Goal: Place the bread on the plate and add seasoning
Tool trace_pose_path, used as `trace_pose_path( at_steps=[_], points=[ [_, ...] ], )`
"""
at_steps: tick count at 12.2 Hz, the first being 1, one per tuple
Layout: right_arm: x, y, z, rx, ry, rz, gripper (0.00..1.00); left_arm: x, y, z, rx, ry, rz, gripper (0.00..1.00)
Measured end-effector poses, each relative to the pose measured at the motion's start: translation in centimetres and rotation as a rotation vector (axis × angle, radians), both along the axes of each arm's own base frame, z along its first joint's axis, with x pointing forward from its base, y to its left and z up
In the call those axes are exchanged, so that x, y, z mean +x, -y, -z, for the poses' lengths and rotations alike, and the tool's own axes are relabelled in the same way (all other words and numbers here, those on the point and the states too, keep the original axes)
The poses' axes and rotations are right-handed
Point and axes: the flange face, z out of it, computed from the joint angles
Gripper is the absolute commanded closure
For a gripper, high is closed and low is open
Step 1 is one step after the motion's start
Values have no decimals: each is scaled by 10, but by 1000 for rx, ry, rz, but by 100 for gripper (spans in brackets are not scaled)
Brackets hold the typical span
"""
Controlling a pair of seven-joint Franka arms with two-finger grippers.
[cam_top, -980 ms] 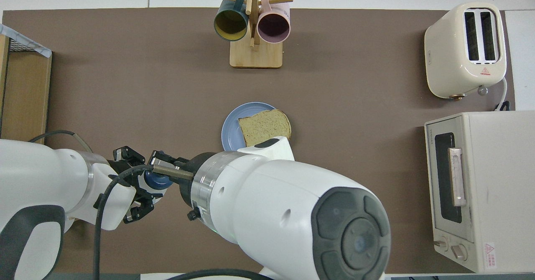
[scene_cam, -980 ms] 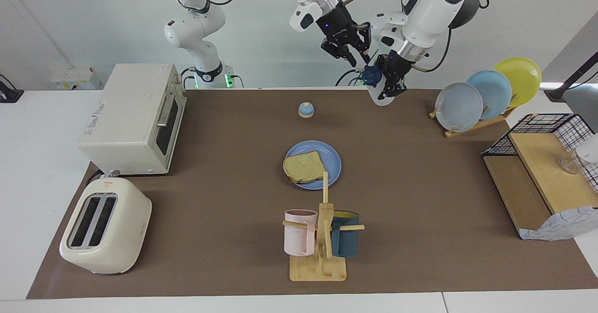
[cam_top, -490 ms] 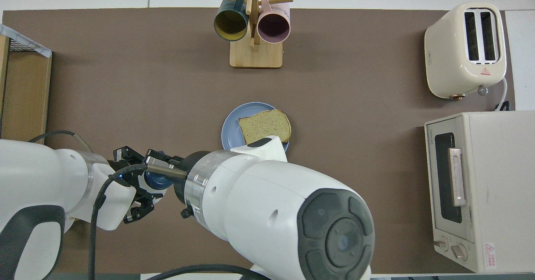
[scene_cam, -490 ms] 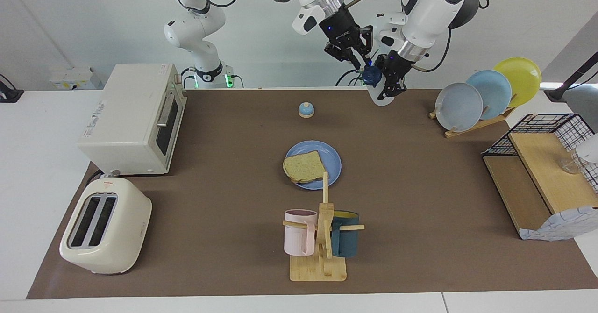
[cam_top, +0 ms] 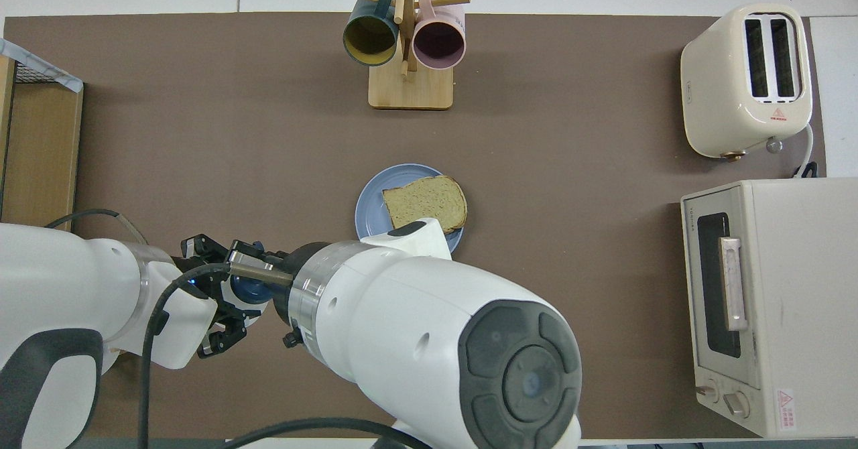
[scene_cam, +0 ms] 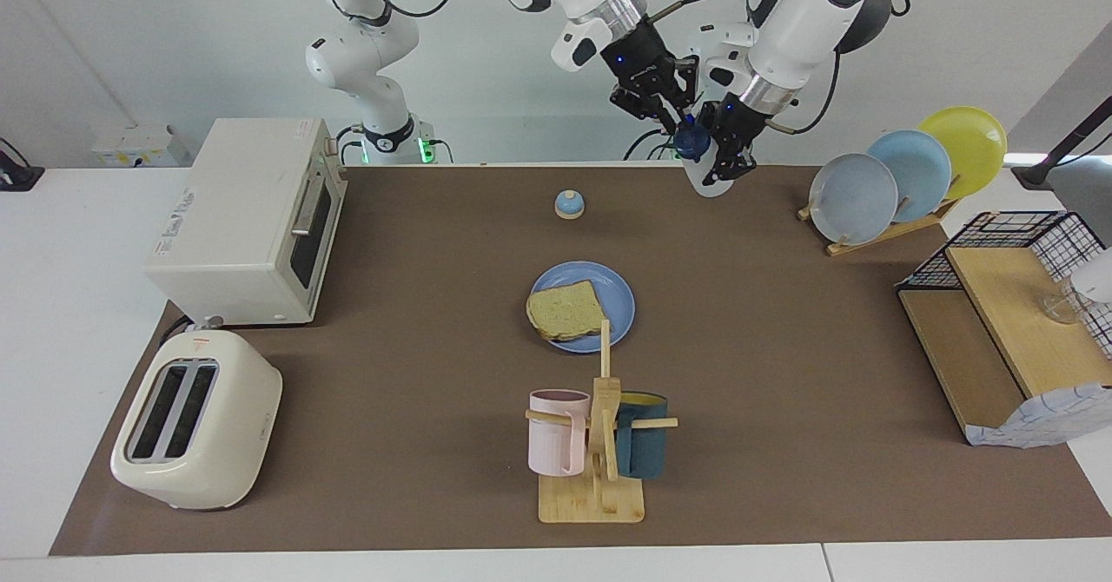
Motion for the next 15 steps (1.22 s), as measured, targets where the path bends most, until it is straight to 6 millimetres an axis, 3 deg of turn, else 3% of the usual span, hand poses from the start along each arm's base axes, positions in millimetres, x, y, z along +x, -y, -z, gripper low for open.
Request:
trace_pose_path(
  at_steps=[4,6,7,8,10,12,15],
  points=[
    [2,2,-7,4,5,1,100,0,-2,0,-6,-1,-7,100],
    [9,12,-24,7,2,8,100,0,-1,-1,-12,-1,-6,100],
    [16,20,-31,5,-6,17,24,-1,1,-2,-17,0,-5,100],
    [22,28,-32,1,-13,28,0,-2,2,-4,-20,4,-4,100],
    [28,35,-27,-17,-30,36,0,-3,2,-5,-21,6,-4,100],
    [49,62,-21,-53,-55,67,0,-3,1,-3,-21,2,-6,100],
    [103,160,-2,-224,-38,10,0,-2,2,-5,-21,11,-18,100]
  ],
)
